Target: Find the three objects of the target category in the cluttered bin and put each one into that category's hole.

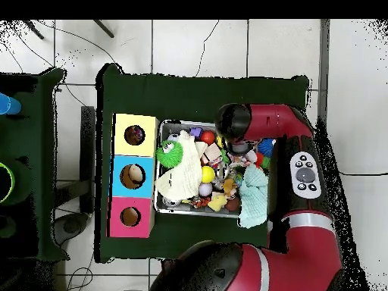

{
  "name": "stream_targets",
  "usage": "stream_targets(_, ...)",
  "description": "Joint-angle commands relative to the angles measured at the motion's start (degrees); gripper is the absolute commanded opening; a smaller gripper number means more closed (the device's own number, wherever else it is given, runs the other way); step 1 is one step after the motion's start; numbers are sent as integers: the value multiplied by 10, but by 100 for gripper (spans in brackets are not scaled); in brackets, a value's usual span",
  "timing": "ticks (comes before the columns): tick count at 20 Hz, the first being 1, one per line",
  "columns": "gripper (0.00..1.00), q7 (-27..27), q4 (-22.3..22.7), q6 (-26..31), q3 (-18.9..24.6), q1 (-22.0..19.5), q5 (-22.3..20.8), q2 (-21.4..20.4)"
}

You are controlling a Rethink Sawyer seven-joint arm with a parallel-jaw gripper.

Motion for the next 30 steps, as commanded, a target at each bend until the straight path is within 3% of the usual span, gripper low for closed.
stream_targets(1,100,-93,31,-61,62,-28,-3,54)
stream_targets(6,100,-94,27,-75,69,-34,-4,67)
stream_targets(7,0,-89,25,-68,68,-33,-3,69)
stream_targets(16,0,-84,56,-34,83,-43,31,47)
stream_targets(26,0,-36,111,104,80,-18,113,-63)
stream_targets(30,0,9,131,104,84,-9,157,-104)
